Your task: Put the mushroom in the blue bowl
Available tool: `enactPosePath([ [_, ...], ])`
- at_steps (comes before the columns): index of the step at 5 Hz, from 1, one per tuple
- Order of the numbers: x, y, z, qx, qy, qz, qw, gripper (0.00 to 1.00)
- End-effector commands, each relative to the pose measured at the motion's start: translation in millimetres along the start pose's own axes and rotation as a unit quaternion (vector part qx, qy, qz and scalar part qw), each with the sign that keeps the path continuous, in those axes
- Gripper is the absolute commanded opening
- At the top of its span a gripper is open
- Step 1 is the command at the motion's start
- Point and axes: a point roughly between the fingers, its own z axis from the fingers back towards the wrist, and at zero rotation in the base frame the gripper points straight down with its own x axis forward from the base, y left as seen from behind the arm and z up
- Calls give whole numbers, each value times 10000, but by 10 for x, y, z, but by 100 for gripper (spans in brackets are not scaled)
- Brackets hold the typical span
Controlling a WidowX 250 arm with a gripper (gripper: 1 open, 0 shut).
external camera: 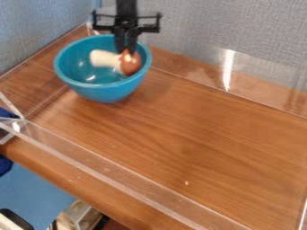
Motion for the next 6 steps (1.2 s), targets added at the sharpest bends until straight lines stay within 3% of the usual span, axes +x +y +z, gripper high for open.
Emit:
enactPosePath([
  [1, 222, 53, 52, 27, -310, 196, 9993, 0],
  [3, 274, 76, -160, 207, -267, 320, 9989, 0],
  [4, 275, 72, -182, 259, -247, 340, 9988, 100],
  [6, 243, 45, -132, 323, -265, 383, 9984, 100],
])
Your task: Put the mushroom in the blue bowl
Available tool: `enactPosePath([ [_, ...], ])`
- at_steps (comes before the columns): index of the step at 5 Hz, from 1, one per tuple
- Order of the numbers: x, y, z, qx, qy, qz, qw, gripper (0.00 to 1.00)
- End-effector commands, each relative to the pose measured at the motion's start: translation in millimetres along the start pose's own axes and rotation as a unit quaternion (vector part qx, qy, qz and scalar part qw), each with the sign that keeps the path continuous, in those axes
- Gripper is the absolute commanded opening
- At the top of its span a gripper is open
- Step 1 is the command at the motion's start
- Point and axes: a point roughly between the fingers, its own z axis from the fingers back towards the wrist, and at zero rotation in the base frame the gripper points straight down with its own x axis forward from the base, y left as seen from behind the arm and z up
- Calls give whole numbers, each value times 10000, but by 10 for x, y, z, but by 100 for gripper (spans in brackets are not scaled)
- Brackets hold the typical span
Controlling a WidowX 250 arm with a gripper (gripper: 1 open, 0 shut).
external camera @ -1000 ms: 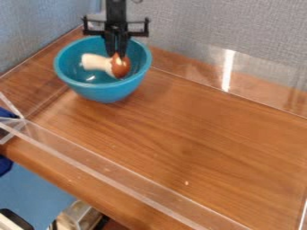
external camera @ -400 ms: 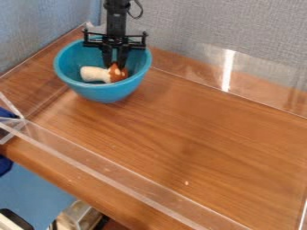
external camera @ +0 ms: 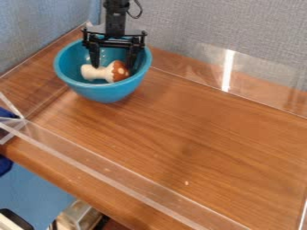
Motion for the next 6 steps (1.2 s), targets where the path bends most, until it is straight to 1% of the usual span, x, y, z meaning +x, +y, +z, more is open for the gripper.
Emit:
enactPosePath([
  [1, 58, -28, 259, -74, -319, 32, 9995, 100],
  [4, 10, -102, 349, -8, -358, 81, 9993, 100],
  [6, -35, -148, 439, 19, -431, 125, 9990, 100],
])
